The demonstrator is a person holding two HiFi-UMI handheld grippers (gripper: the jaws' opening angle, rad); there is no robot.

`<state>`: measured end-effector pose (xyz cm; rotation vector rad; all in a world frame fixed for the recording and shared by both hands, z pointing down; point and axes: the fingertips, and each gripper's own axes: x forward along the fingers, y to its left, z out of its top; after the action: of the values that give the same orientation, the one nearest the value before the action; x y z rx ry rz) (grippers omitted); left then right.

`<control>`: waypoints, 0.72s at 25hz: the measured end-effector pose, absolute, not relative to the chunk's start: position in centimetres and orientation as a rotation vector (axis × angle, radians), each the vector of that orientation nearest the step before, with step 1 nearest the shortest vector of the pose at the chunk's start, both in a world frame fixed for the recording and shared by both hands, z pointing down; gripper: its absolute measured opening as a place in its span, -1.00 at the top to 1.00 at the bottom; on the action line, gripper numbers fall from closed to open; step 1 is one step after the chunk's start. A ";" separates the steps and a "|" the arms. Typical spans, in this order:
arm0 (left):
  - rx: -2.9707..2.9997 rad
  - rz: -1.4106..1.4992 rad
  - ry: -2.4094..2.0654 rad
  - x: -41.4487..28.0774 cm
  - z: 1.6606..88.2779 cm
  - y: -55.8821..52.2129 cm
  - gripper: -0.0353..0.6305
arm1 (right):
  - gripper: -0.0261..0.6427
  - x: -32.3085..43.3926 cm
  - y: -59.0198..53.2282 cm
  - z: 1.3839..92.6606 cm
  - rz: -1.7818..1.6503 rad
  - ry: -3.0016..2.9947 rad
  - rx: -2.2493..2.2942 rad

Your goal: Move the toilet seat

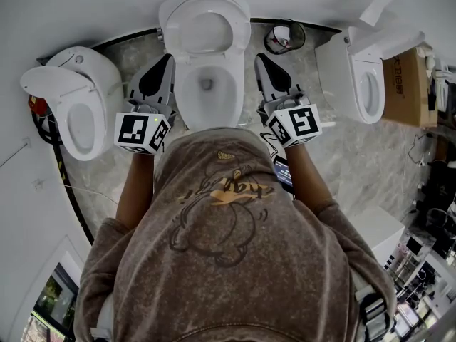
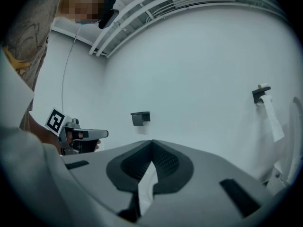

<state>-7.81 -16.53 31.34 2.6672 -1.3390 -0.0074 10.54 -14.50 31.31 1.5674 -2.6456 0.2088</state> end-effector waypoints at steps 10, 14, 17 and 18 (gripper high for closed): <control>2.654 -0.018 -1.320 -7.8 31.3 -15.8 0.87 | 0.94 10.1 -14.1 30.8 0.210 -2.667 1.504; 2.644 -0.018 -1.319 -7.9 31.5 -15.7 0.87 | 0.94 10.2 -14.1 30.7 0.213 -2.670 1.495; 2.647 -0.011 -1.315 -7.9 31.6 -15.6 0.87 | 0.94 10.4 -14.1 30.7 0.219 -2.673 1.505; 2.648 -0.009 -1.313 -7.9 31.6 -15.5 0.87 | 0.94 10.4 -14.1 30.7 0.220 -2.673 1.506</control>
<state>-7.89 -15.53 31.65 2.6480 -1.3133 -0.0092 10.38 -14.12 30.70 1.5058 -2.6735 0.2197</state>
